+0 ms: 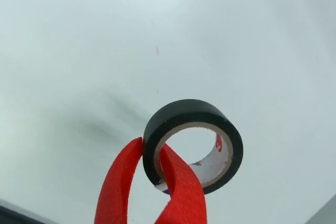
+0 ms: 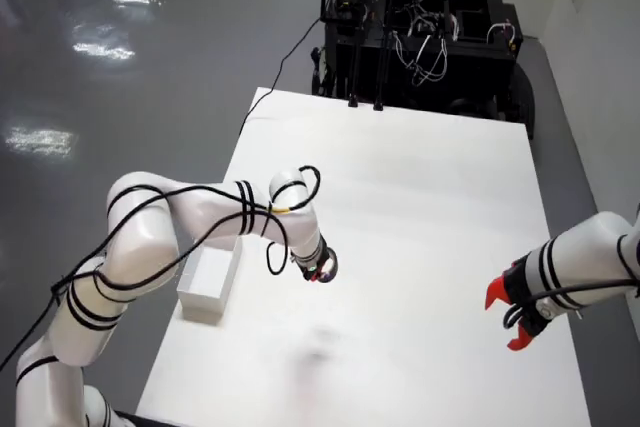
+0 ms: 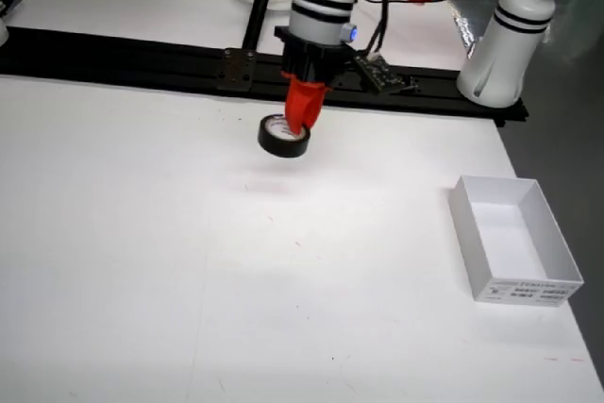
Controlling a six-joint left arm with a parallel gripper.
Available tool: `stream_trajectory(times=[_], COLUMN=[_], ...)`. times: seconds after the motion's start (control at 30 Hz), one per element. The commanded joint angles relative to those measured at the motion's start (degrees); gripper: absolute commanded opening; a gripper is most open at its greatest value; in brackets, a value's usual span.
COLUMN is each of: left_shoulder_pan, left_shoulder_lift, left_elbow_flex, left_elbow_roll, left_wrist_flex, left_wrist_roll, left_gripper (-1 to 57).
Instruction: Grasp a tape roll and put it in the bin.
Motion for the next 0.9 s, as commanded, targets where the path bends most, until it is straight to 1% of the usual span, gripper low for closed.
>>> stream_trajectory(times=[0.03,0.3,0.47,0.8,0.9], left_shoulder_pan=[13.1,18.5,21.9,26.3,27.8], left_shoulder_lift=[-16.6,-17.5,-18.9,-20.2,-19.4], left_elbow_flex=[18.0,18.2,19.5,21.0,21.4], left_elbow_roll=[2.8,2.5,2.5,2.6,2.6], left_wrist_flex=[3.0,5.9,8.5,9.9,10.0], left_wrist_roll=[-11.8,-16.3,-20.2,-23.9,-24.7], left_gripper=[-0.5,-0.6,-0.6,-0.7,-0.7])
